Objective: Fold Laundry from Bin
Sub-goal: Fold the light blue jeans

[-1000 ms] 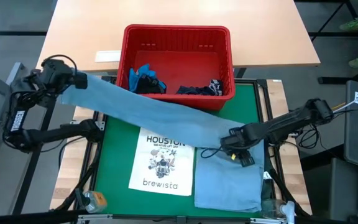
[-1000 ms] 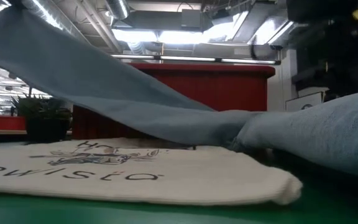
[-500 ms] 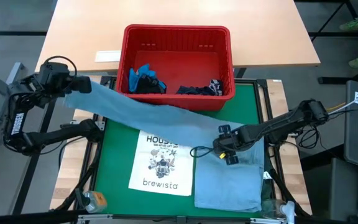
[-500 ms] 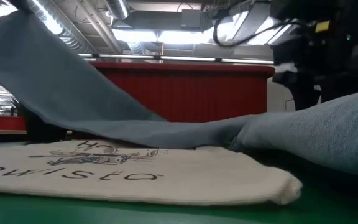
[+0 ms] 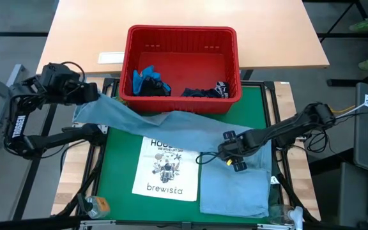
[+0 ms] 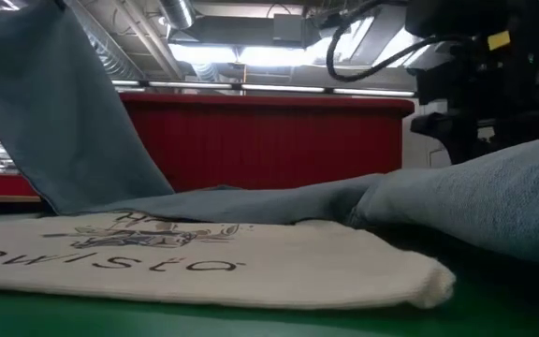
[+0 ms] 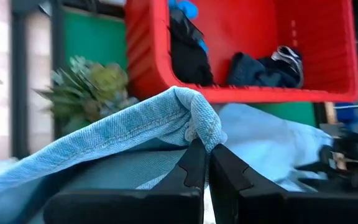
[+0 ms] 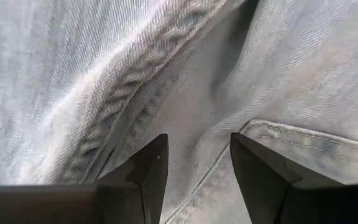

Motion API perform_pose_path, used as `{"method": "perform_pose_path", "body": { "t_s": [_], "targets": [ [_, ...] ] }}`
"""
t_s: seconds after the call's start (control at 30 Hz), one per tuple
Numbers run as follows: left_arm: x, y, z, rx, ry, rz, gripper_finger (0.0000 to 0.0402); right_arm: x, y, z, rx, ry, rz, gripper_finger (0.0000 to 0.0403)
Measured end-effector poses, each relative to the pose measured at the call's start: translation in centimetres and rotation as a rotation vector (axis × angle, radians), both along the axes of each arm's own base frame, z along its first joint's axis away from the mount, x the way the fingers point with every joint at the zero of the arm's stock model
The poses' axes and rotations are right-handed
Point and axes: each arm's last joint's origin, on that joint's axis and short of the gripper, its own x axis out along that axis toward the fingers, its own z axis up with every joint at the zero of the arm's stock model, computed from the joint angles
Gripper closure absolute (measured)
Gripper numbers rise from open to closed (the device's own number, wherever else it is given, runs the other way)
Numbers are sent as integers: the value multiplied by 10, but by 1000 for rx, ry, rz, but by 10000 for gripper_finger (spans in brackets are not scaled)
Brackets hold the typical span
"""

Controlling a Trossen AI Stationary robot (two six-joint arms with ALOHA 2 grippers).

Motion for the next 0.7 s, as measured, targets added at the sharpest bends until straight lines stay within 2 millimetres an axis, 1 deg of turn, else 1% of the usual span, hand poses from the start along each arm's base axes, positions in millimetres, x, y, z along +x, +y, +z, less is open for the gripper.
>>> {"method": "perform_pose_path", "body": {
  "t_s": [0.13, 0.27, 0.33, 0.43, 0.5, 0.63, 0.7],
  "targets": [
    [1, -1, 0, -35, -36, -8, 401, 1, -1, 7, -14, -61, 16, 228],
    [2, 0, 2, -26, -57, -13, 401, 8, 1, 11, -11, -156, 14, 228],
    [5, 1, 5, -14, -110, -44, 401, 11, 2, 13, -2, -195, 41, 228],
    [12, 6, 13, 30, -212, -99, 401, 15, 4, 14, 18, -237, 68, 228],
    [16, 10, 17, 63, -247, -112, 401, 17, 4, 16, 26, -254, 70, 228],
    [29, 18, 19, 65, -251, -156, 401, 22, 6, 25, 24, -281, 72, 228],
    [37, 22, 18, 51, -232, -186, 401, 26, 6, 33, -11, -316, 77, 228]
  ]
}}
